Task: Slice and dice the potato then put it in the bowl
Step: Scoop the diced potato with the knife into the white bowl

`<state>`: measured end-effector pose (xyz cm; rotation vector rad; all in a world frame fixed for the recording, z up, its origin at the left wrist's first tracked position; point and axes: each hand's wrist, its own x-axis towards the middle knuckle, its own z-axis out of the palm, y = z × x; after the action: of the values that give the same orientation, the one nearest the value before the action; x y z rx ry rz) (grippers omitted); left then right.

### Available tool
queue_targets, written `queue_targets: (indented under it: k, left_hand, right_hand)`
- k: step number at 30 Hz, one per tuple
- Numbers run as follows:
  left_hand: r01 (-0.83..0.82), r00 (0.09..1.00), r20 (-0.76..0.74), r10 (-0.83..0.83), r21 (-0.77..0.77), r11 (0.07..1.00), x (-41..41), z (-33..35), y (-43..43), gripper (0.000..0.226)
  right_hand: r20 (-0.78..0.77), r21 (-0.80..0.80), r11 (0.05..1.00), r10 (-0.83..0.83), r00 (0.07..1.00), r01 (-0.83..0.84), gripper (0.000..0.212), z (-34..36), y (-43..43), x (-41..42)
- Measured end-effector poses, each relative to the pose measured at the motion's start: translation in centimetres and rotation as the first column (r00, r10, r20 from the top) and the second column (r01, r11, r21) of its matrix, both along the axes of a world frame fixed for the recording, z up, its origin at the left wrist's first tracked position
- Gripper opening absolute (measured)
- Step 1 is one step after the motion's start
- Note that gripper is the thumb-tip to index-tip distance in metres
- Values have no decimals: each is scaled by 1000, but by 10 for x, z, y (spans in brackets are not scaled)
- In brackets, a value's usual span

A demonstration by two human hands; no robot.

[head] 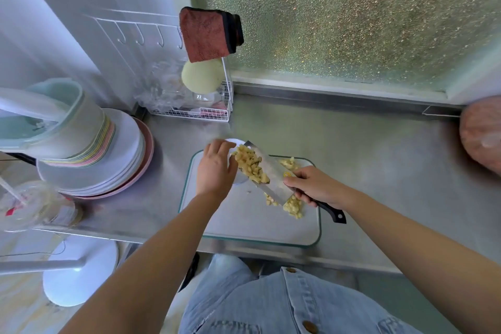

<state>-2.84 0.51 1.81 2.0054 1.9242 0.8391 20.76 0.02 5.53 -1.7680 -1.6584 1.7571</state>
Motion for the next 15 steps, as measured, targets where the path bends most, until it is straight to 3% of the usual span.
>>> queue_targets:
  k: [3, 7, 15]
  left_hand:
    - [168, 986, 12, -168, -35, 985, -7, -2, 12, 37]
    - [345, 929, -68, -365, -203, 916, -15, -11, 25, 39]
    - [279, 950, -68, -305, -252, 927, -41, -23, 23, 37]
  right_hand:
    - [22, -3, 1000, 16, 1000, -16, 28, 1, 9, -13]
    - [43, 6, 1000, 25, 999, -25, 29, -1, 14, -24]
    - [76, 40, 999, -31, 997, 28, 27, 5, 8, -24]
